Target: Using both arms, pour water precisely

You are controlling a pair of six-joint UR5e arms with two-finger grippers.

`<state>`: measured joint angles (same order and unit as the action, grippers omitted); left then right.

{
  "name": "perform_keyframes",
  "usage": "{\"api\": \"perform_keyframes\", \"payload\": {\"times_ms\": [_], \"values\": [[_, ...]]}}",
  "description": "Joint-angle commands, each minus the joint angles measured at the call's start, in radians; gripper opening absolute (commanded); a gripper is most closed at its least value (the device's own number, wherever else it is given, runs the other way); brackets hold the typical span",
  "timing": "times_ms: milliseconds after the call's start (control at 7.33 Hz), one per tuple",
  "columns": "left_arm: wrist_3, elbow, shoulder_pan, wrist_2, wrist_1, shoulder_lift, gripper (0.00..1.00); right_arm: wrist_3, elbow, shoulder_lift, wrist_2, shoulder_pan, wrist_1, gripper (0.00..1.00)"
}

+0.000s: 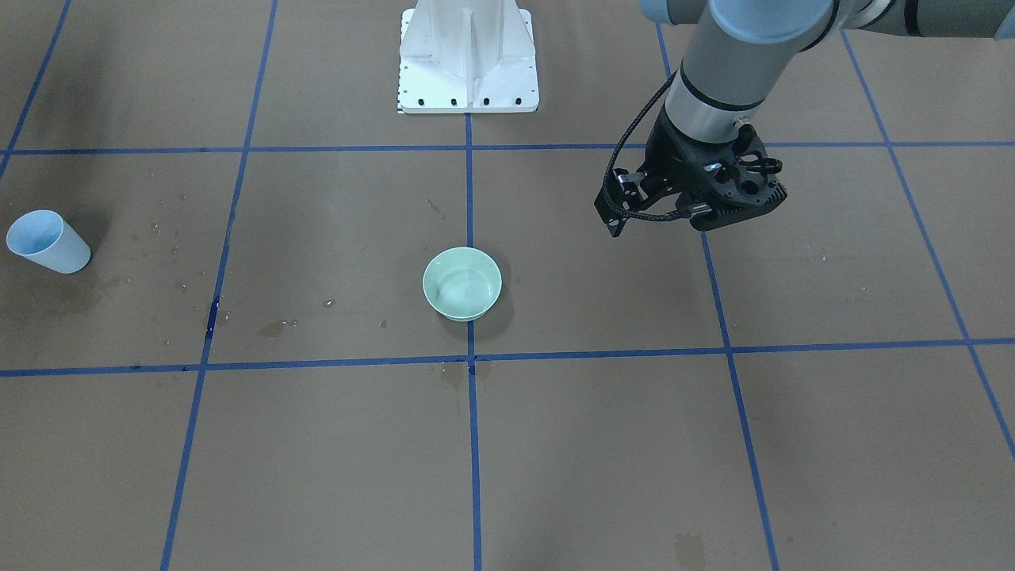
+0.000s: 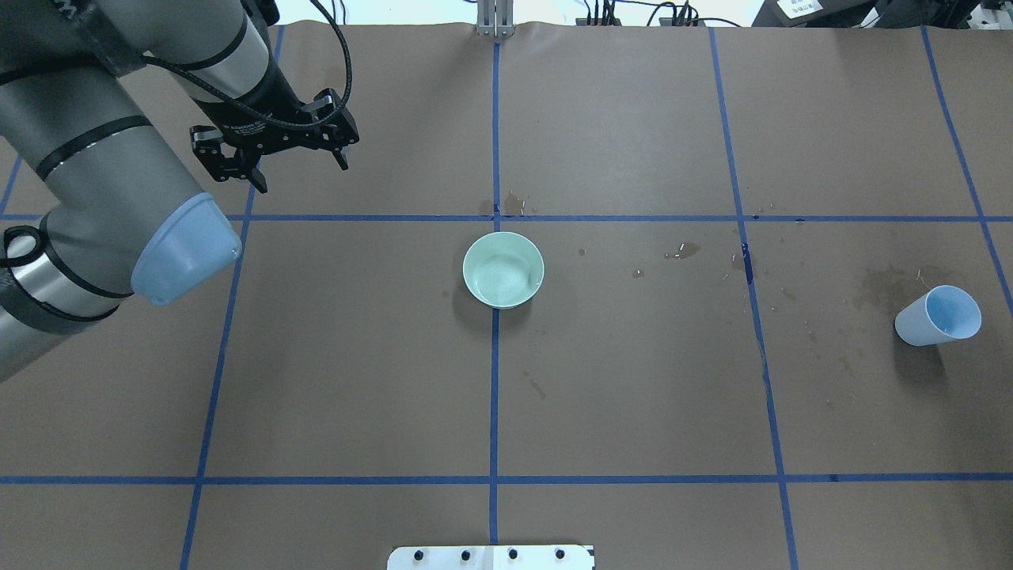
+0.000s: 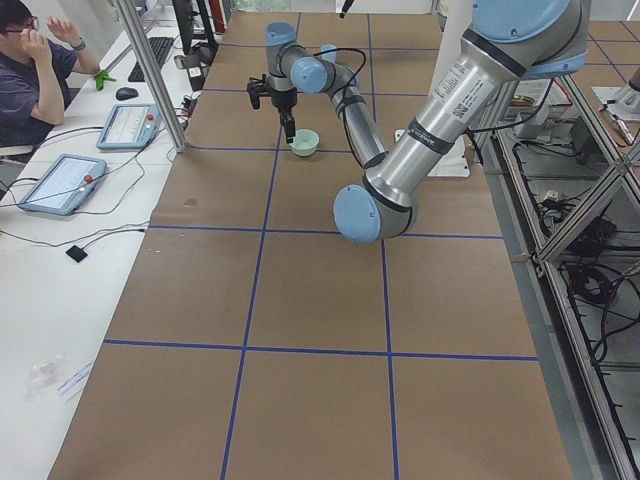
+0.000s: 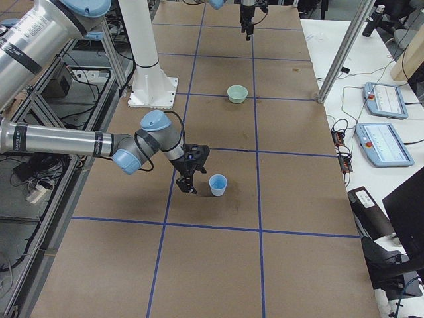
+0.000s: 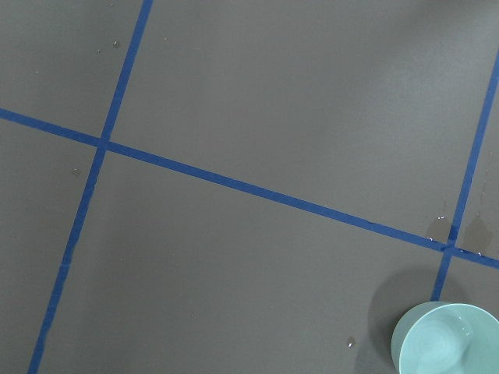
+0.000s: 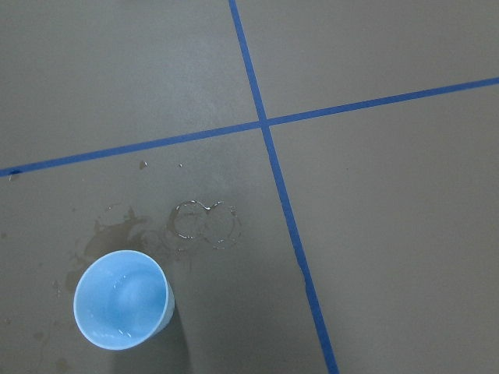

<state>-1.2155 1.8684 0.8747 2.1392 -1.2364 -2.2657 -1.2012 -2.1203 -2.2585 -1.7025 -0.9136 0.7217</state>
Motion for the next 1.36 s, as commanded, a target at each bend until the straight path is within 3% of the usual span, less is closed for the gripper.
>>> {"api": "perform_keyframes", "payload": {"times_ms": [0, 273, 409, 545, 818, 1227], "values": [[-0.003, 0.0, -0.002, 0.001, 0.0, -0.001, 1.0, -0.216, -0.003, -0.001, 0.299, 0.294, -0.001, 0.98], [-0.001, 0.0, -0.002, 0.002, -0.002, -0.002, 1.0, -0.241, -0.003, -0.007, 0.404, 0.381, 0.019, 0.98], [0.001, 0.0, -0.002, 0.002, -0.002, -0.002, 1.0, -0.318, -0.003, -0.007, 0.517, 0.485, 0.057, 0.98], [0.007, 0.0, 0.0, 0.002, -0.002, -0.002, 1.0, -0.375, -0.003, 0.009, 0.608, 0.557, 0.144, 0.98], [0.008, -0.008, 0.0, 0.002, -0.003, 0.0, 1.0, -0.47, -0.003, 0.026, 0.697, 0.64, 0.207, 0.98], [0.01, -0.005, 0.001, 0.004, -0.002, 0.0, 1.0, -0.636, 0.009, 0.106, 0.861, 0.772, 0.425, 0.98]]}}
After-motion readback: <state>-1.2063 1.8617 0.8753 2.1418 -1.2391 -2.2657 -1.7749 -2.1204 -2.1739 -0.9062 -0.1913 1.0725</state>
